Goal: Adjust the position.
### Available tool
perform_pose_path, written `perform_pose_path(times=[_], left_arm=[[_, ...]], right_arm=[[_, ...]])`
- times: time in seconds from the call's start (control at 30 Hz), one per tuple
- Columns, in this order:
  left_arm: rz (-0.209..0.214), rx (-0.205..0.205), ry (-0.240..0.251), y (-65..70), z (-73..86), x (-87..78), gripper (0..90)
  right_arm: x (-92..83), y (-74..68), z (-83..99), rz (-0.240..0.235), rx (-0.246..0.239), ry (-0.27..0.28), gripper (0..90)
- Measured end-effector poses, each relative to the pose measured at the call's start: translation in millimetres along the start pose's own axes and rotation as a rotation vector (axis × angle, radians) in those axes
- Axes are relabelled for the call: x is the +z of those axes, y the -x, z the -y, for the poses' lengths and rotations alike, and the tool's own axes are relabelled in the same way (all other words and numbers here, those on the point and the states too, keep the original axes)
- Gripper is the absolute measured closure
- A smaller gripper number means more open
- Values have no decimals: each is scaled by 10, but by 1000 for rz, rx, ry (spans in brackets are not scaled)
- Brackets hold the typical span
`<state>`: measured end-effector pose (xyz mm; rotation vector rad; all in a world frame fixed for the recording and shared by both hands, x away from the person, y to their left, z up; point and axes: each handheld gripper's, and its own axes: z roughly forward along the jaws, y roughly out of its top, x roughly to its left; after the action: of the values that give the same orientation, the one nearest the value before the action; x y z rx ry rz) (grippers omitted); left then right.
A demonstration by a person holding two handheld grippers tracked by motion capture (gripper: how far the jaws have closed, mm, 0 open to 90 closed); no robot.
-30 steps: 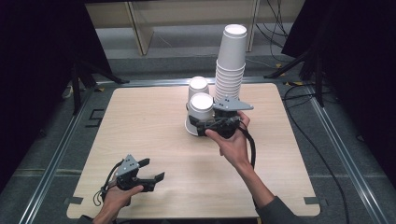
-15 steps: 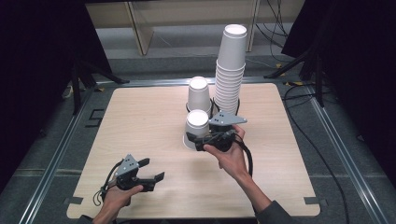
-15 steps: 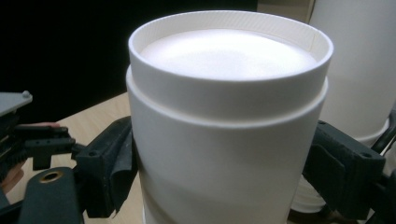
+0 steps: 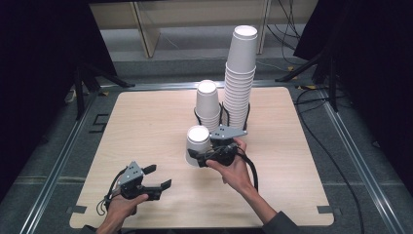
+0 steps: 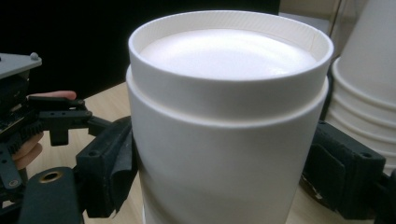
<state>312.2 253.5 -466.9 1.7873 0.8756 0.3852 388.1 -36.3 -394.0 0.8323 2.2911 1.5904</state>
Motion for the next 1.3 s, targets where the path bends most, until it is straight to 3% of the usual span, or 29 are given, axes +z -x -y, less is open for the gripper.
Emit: perform_pose_path(times=[0.17,0.2,0.23,0.27,0.3,0.33,0.4,0.47,0.63,0.73,0.9,0.93,1.07,1.17,1.2,1.3], left_arm=[[46,13,35,40,-25,-6,147],[47,18,28,52,-32,-16,148],[74,25,55,63,-33,1,147],[74,25,55,63,-33,1,148],[65,24,47,79,-41,-9,147],[81,30,57,81,-43,1,147],[72,31,44,91,-51,-13,148],[86,34,60,95,-50,-8,148],[102,42,73,112,-52,10,148],[91,76,62,132,-56,7,147],[86,78,66,144,-57,12,145],[85,74,71,147,-57,16,130],[76,92,58,150,-68,17,77],[83,90,72,169,-66,54,59],[74,98,54,173,-72,51,54],[87,100,76,179,-65,91,45]], right_arm=[[105,-91,58,-58,22,4,176],[105,-105,57,-53,14,-13,176],[113,-125,61,-54,18,-18,176],[113,-125,61,-54,18,-18,176],[145,-159,73,-85,17,-18,175],[158,-162,76,-86,-7,-15,175],[191,-205,92,-115,4,-18,176],[202,-224,97,-110,1,-15,175],[287,-319,109,-167,5,-10,176],[316,-333,109,-186,6,-4,176],[346,-406,108,-194,37,-13,176],[386,-434,114,-218,55,4,176],[413,-464,111,-211,50,-7,176],[447,-538,118,-246,94,-7,177],[459,-543,119,-245,74,4,177],[442,-570,114,-235,63,-22,177]])
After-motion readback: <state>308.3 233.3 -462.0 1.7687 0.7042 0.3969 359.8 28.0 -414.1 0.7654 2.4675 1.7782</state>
